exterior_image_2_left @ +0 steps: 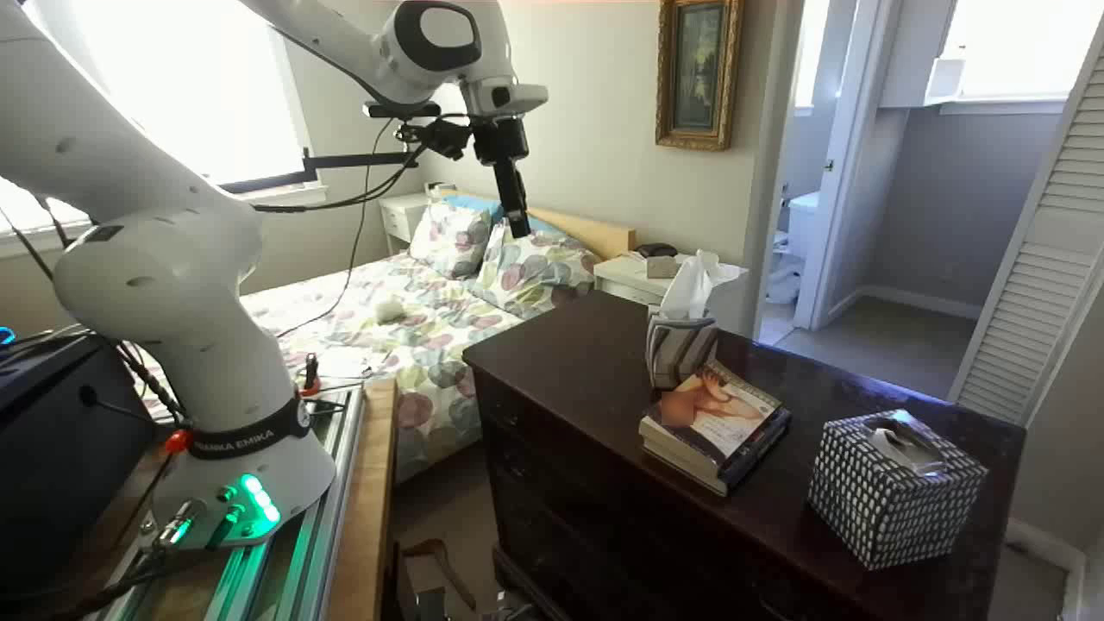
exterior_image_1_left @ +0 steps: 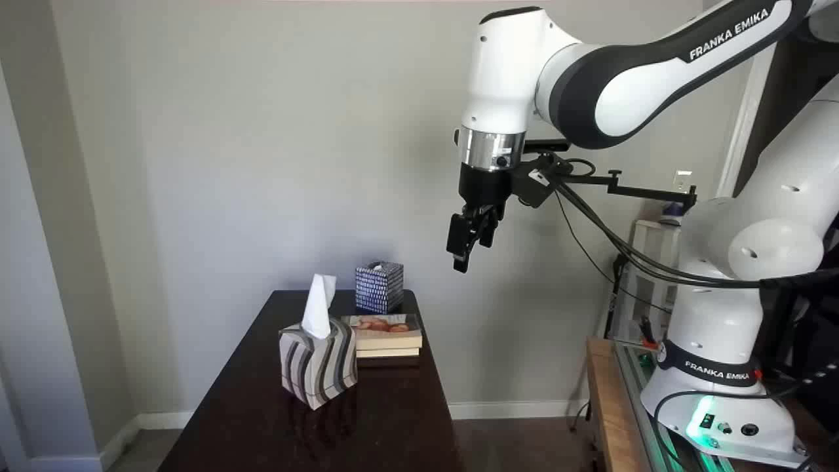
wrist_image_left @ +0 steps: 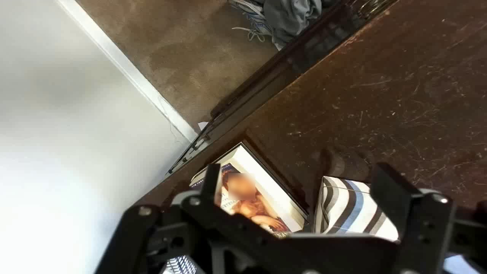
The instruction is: Stack the tissue boxes on the book, then pull out a tissue
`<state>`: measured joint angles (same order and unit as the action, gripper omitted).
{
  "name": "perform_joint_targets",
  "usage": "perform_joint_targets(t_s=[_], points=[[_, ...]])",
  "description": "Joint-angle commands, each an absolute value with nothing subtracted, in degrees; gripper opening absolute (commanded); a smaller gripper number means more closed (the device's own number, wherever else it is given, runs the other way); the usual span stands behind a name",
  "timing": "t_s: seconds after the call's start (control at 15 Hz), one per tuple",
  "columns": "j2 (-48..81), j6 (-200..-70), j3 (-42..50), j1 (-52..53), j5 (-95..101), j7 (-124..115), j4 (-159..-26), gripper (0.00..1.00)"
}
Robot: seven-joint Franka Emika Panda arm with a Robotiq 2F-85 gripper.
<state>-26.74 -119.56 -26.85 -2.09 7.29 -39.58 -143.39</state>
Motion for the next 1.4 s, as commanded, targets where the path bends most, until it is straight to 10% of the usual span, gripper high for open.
perform_joint_targets(t_s=[0.0, 1.33], points=[[-26.1, -119.3, -24.3, 0.7, 8.8, -40.8, -143.3, 1.0], [-16.5, -149.3, -4.8, -2.8, 5.4, -22.8, -144.8, 1.0]])
